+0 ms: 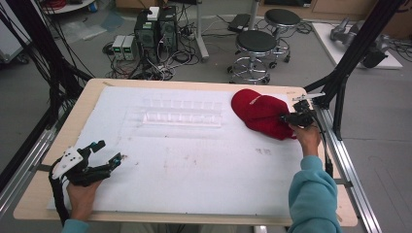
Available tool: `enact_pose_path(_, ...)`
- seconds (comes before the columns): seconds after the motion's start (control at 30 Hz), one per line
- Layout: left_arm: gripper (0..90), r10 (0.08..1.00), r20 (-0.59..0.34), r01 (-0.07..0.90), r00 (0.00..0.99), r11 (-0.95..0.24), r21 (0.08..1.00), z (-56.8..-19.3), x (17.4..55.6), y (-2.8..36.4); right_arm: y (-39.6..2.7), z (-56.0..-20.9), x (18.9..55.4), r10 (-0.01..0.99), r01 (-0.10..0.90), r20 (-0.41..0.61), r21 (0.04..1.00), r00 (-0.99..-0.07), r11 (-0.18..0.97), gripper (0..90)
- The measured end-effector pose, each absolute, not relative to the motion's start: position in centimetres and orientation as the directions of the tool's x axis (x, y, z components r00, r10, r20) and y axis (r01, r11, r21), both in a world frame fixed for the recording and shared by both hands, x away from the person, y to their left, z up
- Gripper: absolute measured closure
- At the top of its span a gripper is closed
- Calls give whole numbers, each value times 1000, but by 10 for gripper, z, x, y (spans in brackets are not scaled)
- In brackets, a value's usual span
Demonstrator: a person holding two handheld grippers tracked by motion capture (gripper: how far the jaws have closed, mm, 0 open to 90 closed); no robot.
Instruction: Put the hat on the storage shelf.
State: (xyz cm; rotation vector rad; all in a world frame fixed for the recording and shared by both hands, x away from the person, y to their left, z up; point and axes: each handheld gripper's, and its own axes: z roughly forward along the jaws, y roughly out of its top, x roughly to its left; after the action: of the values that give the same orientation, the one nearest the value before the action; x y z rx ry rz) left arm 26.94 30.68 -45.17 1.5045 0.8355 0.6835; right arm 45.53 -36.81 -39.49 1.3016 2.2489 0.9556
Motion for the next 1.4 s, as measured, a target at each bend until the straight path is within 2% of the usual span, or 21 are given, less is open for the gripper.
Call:
enact_pose_path(0.1, 182, 823, -50, 113, 566, -18, 993, -452, 270, 307, -363, -390, 450, 858, 576, -38, 726, -512, 376, 865)
enact_pose_path(0.37, 182, 823, -49, 112, 566, -18, 994, -452, 269, 307, -357, -375, 437, 840, 523, -52, 761, -540, 383, 868)
enact_pose_path(0.6, 183, 823, -49, 113, 566, -18, 993, -452, 269, 307, -356, -351, 419, 825, 421, -78, 831, -559, 364, 869)
enact_pose_path(0.97, 182, 826, -62, 141, 561, -21, 990, -451, 272, 306, -358, -331, 400, 810, 332, -109, 874, -576, 354, 869)
enact_pose_path(1.2, 177, 839, -61, 159, 541, -30, 987, -450, 274, 305, -355, -319, 389, 757, 273, -95, 898, -646, 345, 868)
enact_pose_path(1.4, 168, 840, -101, 181, 533, 4, 983, -450, 276, 308, -345, -307, 375, 683, 186, -79, 934, -727, 305, 868)
